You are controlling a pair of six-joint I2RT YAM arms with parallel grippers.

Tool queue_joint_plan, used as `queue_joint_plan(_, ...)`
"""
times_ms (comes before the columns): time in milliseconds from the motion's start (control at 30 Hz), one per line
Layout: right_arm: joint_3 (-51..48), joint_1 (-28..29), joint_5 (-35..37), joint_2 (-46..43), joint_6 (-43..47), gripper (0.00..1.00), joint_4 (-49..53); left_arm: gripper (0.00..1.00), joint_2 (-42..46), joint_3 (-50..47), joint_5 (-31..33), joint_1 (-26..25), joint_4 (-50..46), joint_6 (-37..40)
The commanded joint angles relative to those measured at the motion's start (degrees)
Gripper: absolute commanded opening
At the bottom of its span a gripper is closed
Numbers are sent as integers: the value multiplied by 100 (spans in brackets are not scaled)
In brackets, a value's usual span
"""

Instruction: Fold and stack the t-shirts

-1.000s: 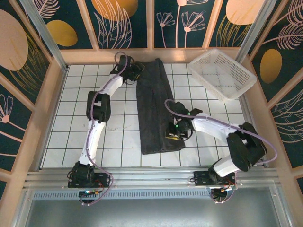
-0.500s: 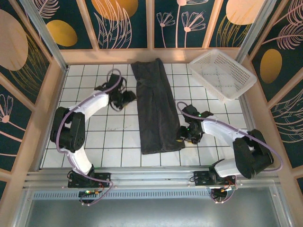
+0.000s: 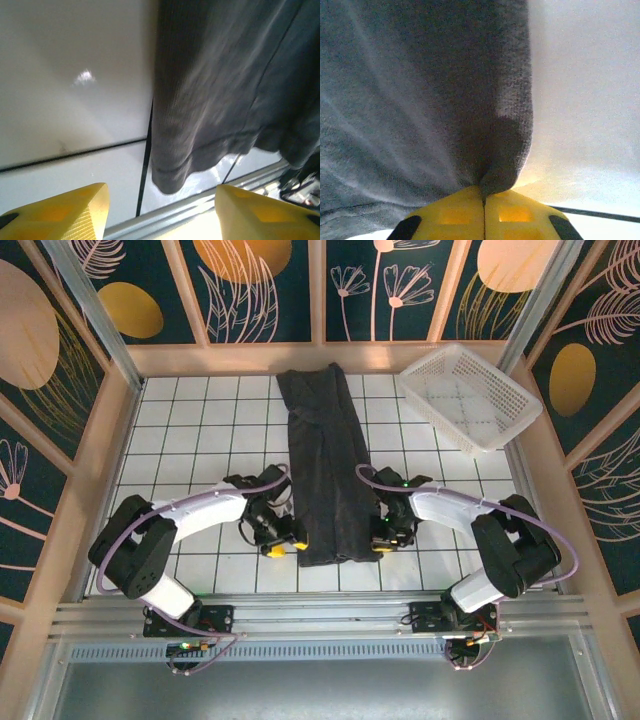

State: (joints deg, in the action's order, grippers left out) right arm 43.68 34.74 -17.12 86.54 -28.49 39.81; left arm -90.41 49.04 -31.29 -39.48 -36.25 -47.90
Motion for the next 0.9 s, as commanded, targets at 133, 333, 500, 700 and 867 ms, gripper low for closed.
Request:
queue_joint_plan(133, -59, 308, -726, -68, -103, 0, 157, 56, -96, -286, -240, -174, 32, -339)
queue_joint_plan(333, -201, 424, -790, -267, -287, 0, 176, 49, -486, -263, -169, -207, 429, -420)
queue_joint_plan(500, -269, 488, -916, -391, -359, 0, 151, 7, -442, -386, 31, -209, 326, -363)
queue_joint_plan(700, -369, 762, -1279, -510, -287, 0, 244, 0, 325, -1297, -441, -204, 430, -600)
queue_joint_plan(867, -275, 872, -1442, -665, -304, 0, 425, 0, 1035, -1603, -760, -209, 762, -1150)
